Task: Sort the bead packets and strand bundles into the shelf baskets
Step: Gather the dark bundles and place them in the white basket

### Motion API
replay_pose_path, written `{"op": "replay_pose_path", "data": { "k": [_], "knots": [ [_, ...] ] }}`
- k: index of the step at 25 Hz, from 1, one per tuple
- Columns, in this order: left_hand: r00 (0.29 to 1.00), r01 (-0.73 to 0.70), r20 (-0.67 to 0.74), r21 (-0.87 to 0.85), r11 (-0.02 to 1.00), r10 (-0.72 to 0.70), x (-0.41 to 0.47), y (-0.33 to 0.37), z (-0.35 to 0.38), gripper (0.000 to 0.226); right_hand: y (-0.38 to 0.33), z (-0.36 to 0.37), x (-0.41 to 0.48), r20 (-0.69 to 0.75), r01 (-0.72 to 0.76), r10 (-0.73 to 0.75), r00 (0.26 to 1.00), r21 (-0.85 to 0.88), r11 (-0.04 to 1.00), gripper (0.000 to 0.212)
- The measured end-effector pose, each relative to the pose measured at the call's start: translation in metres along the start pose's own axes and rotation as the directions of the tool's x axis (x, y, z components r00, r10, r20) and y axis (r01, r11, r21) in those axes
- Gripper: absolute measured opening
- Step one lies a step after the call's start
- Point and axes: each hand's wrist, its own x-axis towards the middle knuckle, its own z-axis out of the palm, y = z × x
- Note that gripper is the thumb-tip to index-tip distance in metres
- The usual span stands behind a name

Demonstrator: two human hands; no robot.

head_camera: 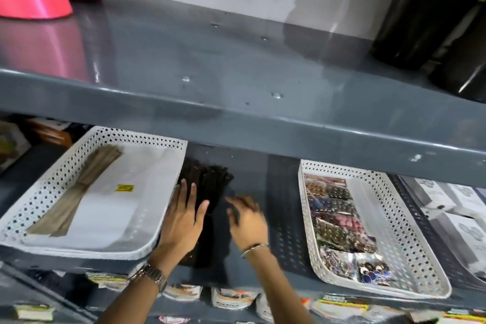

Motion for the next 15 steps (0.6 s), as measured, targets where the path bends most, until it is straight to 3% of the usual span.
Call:
{"op": "replay_pose_path", "data": {
  "k": [4, 6, 8, 10, 12, 13, 15],
  "knots": [
    [0.963, 0.028, 0.269, 0.026, 0.999, -0.034, -0.001, -0.028, 0.03, 0.07, -0.037, 0.041, 0.022, 0.169, -0.344, 0.325, 0.93, 0.092, 0.935, 0.032],
    [0.974, 0.079, 0.214, 0.018, 0.997, -0.081, -0.003, -0.03, 0.03, 0.038, -0.047, 0.046, 0.03, 0.237, -0.507, 0.475, 0.848, 0.098, 0.856, 0.042],
    [0.98, 0.151, 0.148, -0.125, 0.981, -0.132, 0.0, -0.019, 0.023, 0.063, -0.05, 0.05, 0.04, 0.299, -0.62, 0.57, 0.765, 0.105, 0.778, 0.051],
    [0.952, 0.295, 0.153, -0.238, 0.925, -0.264, 0.009, -0.003, 0.012, 0.068, -0.041, 0.05, 0.046, 0.359, -0.702, 0.626, 0.692, 0.132, 0.7, 0.052],
    [0.839, 0.539, 0.297, -0.346, 0.768, -0.456, 0.021, 0.006, 0.007, 0.063, -0.022, 0.039, 0.047, 0.419, -0.739, 0.624, 0.659, 0.206, 0.642, 0.044],
    [0.759, 0.651, 0.417, -0.449, 0.613, -0.5, 0.025, 0.01, 0.004, 0.056, -0.012, 0.028, 0.046, 0.45, -0.753, 0.613, 0.65, 0.268, 0.602, 0.035],
    [0.667, 0.739, 0.596, -0.607, 0.292, -0.448, 0.032, 0.018, -0.01, 0.033, 0.011, -0.001, 0.039, 0.544, -0.795, 0.581, 0.606, 0.429, 0.429, 0.008]
  ]
}}
